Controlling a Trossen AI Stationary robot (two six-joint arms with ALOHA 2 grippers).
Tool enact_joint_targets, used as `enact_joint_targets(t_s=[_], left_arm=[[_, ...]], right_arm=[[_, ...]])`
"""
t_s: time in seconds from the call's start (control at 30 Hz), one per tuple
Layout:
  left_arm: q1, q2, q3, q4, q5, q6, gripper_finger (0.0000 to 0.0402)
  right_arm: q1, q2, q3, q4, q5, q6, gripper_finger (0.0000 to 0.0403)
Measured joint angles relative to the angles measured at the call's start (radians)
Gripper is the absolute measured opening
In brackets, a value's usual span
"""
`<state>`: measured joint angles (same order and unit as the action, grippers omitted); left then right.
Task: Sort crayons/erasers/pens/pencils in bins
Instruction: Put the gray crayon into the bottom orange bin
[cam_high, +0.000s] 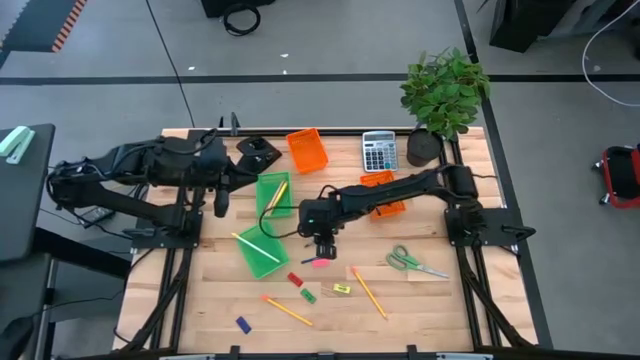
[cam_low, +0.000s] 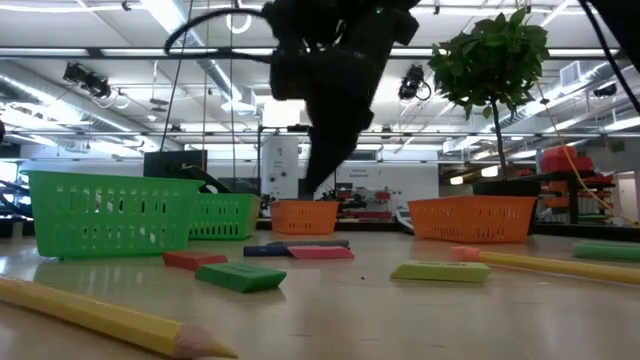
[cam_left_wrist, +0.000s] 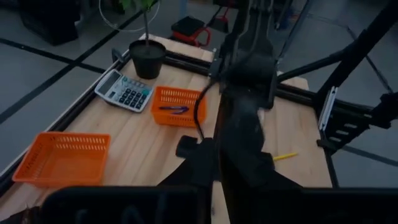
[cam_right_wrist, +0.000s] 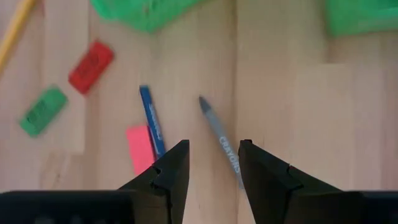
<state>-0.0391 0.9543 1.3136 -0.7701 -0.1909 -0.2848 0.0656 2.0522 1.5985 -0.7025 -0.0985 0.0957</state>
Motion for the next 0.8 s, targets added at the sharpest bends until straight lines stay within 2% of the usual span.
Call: enact_joint_targets(t_s=[0.17, 0.43, 0.8], left_arm=[[0.0, -0.001, 0.001, -0.001, -0.026, -0.036, 0.0038], [0.0, 0.001, 0.001, -0.01, -0.093, -0.048, 0.0029], [0.001, 0.001, 0.001, -0.098, -0.1, -0.078, 0.0034]], right_arm=[[0.002, 0.059, 0.031, -0.071, 0.005, -0.111, 0.0145], [-0.015, 0.101, 0.032, -0.062, 0.052, -0.266, 0.0145], [-0.024, 0.145, 0.033, -0.067, 0.062, -0.283, 0.0144]])
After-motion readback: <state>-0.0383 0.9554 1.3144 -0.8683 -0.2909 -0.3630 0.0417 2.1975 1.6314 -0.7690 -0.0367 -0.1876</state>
